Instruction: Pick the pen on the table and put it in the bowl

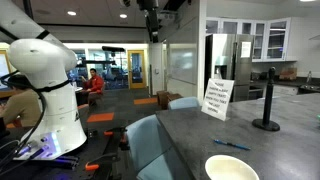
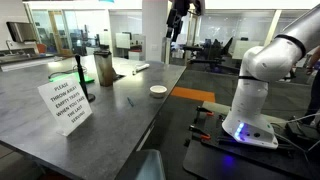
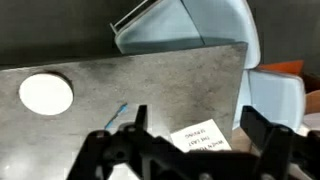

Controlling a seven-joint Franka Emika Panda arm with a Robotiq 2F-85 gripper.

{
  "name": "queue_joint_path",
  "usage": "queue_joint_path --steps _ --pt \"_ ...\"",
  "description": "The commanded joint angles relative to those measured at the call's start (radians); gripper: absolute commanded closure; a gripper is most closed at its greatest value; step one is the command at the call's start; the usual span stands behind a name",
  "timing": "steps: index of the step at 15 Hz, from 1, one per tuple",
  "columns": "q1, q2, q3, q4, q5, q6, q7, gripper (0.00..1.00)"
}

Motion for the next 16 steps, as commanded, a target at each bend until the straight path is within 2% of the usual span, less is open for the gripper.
queue_joint_path --steps 1,5,9,12,16 --pt "-0.019 0.002 0.014 0.002 0.011 -0.004 -0.010 0.00" --pt "-0.019 0.002 0.014 0.002 0.011 -0.004 -0.010 0.00" --pt "-0.036 0.082 0.015 0.037 0.024 0.089 0.030 0.00" --pt "-0.071 0.171 0.018 0.054 0.025 0.237 0.092 0.00" --pt "-0.145 0.361 0.046 0.092 -0.017 0.397 0.272 0.00"
